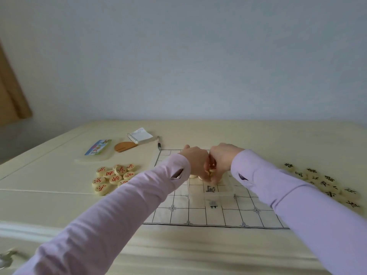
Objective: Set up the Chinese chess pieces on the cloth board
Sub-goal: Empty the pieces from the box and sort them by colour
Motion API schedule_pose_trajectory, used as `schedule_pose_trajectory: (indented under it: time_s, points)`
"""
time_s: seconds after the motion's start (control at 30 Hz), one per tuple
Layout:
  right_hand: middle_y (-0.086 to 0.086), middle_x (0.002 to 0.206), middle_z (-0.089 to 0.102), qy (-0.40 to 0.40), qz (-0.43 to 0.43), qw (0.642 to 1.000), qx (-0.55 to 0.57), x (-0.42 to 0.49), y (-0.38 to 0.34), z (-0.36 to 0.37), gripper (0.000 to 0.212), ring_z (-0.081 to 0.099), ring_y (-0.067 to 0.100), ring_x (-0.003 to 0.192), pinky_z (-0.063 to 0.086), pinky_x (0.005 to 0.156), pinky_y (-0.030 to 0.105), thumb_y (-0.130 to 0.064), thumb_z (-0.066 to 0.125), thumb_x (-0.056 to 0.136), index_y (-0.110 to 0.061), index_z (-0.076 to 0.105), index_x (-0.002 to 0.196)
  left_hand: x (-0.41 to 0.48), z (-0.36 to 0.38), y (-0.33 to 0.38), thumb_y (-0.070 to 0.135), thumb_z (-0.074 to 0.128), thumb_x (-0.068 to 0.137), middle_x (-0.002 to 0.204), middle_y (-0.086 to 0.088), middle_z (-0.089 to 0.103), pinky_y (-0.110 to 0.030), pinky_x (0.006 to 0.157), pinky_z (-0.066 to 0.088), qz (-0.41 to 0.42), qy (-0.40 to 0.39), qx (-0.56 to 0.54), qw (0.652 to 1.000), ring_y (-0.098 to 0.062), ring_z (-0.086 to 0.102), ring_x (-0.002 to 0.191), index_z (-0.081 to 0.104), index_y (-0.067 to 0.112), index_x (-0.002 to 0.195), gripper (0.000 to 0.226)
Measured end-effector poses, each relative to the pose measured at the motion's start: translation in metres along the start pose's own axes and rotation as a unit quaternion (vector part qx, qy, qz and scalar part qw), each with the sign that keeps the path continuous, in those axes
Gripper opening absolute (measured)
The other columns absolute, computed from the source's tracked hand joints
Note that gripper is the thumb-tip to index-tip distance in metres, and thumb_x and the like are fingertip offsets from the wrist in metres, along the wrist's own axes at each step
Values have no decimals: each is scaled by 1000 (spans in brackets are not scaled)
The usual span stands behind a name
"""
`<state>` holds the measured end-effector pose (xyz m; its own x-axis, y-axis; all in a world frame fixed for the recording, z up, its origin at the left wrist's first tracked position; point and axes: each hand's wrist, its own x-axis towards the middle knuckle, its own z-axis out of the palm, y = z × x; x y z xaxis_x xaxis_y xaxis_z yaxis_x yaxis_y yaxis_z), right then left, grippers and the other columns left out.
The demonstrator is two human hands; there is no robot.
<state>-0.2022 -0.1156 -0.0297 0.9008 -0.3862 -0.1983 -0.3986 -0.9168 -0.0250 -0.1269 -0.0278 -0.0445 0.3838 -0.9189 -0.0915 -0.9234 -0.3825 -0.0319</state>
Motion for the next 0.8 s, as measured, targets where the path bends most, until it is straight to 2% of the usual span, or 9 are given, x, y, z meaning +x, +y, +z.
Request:
schedule_pose_trajectory:
  time_s: [0.13,0.23,0.33,0.43,0.5,0.57,0.63,0.73,0.8]
  points:
    - [-4,87,62,-4,-4,1000,5,0,0,0,44,59,18,82,44,67,25,-32,84,62,-17,68,101,-1,-9,-4,28,65,77,99,-3,69,-29,78,46,-31,61,-34,997,-22,63,92,68,16,103,29]
    - [-5,88,58,-10,-5,1000,16,-2,0,-1,50,58,18,86,44,69,25,-30,83,64,-16,66,109,-1,-16,-10,28,68,77,101,-5,67,-28,73,46,-67,95,-40,992,-25,62,94,67,16,106,32]
    - [-1,93,62,-11,-6,1000,7,-4,-1,-2,50,59,19,87,45,70,25,-29,81,67,-16,65,112,-4,-18,-10,29,68,77,98,-4,66,-27,71,45,-67,51,-13,996,-23,61,88,67,16,106,32]
    - [-7,90,58,3,-8,1000,-3,-4,-2,-3,54,60,20,94,47,76,27,-31,80,67,-18,62,116,-5,-15,-8,25,68,76,90,-2,60,-27,68,44,-71,12,10,997,-21,56,82,67,15,106,32]
    - [-9,85,57,28,-12,1000,-2,-4,-1,-5,54,60,19,91,47,77,27,-35,79,67,-19,61,115,-4,-13,-6,23,68,74,88,0,59,-26,67,43,-72,8,24,997,-21,56,80,67,15,105,32]
    - [-4,96,63,62,-15,998,12,-3,1,-8,49,61,20,92,49,79,29,-36,78,68,-19,63,111,-3,-14,-5,24,69,75,86,1,58,-26,67,42,-67,4,35,997,-20,55,80,66,15,105,32]
    - [0,102,66,85,-24,996,22,-1,1,-10,37,62,22,93,49,78,30,-29,75,72,-17,64,104,-3,-15,-3,23,70,76,84,1,56,-27,67,42,-62,-4,43,997,-20,53,79,64,15,107,32]
    - [3,92,64,86,-36,995,15,0,-3,-10,15,59,24,82,44,67,28,-17,73,74,-18,62,84,-2,-13,-3,19,70,77,85,1,54,-28,72,44,-48,-15,41,998,-22,57,85,61,17,112,36]
    - [3,88,62,73,-39,997,8,2,-7,-7,16,58,24,78,43,65,28,-15,73,72,-19,58,74,-3,-11,-5,17,71,76,90,1,58,-28,75,44,-38,-17,24,999,-21,59,92,60,18,112,38]
